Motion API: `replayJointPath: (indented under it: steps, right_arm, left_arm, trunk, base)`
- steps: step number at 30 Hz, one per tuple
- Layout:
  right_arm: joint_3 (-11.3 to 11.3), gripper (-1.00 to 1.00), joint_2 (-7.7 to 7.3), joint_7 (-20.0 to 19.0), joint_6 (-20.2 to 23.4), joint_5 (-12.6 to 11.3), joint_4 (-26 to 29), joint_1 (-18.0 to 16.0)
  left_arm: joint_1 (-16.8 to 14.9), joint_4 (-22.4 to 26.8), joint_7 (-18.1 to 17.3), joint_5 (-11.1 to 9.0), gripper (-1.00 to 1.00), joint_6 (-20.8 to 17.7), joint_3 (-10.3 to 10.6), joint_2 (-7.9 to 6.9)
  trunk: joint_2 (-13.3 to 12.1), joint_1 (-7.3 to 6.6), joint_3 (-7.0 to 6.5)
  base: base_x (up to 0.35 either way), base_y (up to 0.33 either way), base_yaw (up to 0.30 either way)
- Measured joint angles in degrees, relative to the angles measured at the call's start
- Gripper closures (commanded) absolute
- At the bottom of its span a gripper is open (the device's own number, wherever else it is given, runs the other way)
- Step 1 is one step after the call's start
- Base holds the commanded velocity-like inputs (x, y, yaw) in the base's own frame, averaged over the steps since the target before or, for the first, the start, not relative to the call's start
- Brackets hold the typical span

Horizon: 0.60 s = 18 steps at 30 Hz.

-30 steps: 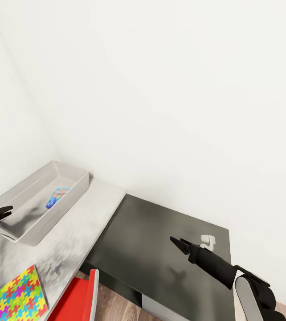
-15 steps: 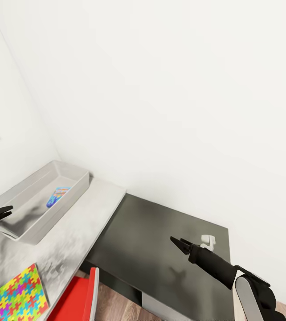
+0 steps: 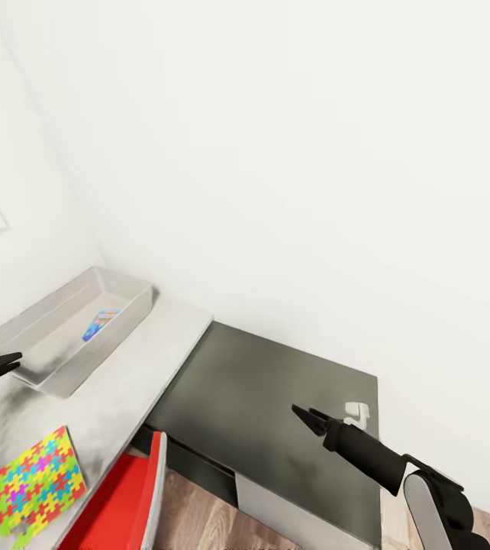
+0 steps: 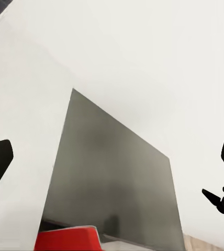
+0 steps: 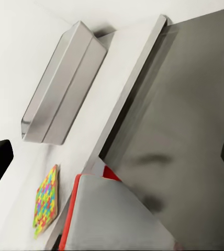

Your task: Put all the toys in the child's room - the three board games (two on the bed and one on the table), the two jigsaw puzzles on the table, and the tennis ball on the table - inside the toy box on the table in the child's room.

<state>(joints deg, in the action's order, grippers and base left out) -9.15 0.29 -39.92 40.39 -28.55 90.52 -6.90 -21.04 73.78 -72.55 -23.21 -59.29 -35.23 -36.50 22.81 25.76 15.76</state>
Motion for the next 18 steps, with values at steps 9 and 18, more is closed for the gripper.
replayJointPath:
  steps: [9,18]
  right_arm:
    - [0.10,-1.00,0.06,0.00,-0.03,-0.01,-0.01,0.00]
    - [0.11,-1.00,0.06,-0.10,-0.05,-0.01,-0.01,0.00]
  left_arm:
    - [0.01,0.05,-0.08,0.00,-1.00,-0.01,-0.01,0.01]
    - [0.01,0.06,-0.28,0.00,-1.00,0.01,-0.01,-0.01]
  trunk:
    - [0.00,-0.01,-0.56]
    - [0.00,-0.02,-1.33]
  base:
    - [-0.041,-0.089,0.088]
    - [-0.006,-0.012,0.092]
